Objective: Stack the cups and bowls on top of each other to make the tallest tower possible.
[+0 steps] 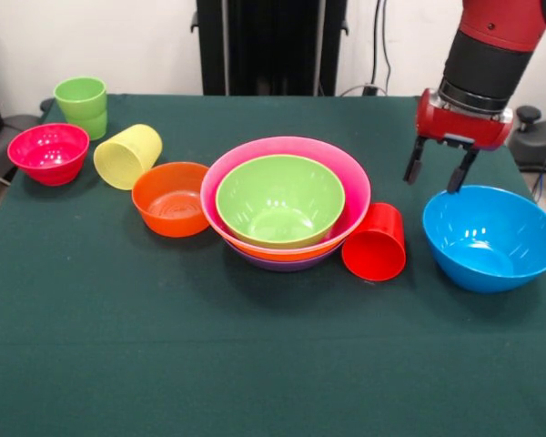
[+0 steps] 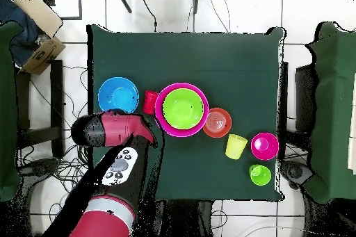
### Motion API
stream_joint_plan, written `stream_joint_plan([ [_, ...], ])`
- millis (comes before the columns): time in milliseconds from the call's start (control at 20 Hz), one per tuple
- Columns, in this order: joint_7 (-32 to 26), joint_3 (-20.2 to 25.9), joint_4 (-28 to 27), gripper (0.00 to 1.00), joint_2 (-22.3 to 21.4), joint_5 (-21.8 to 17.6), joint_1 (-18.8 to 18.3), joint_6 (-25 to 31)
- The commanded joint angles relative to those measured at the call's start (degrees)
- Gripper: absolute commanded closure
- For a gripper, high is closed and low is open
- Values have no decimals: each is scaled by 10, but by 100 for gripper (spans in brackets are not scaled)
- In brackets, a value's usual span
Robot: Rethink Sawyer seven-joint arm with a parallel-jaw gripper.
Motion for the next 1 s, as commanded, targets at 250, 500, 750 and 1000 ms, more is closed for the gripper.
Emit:
stream_joint_plan([
  [250,90,32,-6,0,-6,10,-23,-14],
  [500,74,45,-14,0,-11,11,-44,1],
  [750,54,48,-10,0,-12,-11,-46,-13],
  [1000,30,37,-23,0,-1,-38,-36,-14],
])
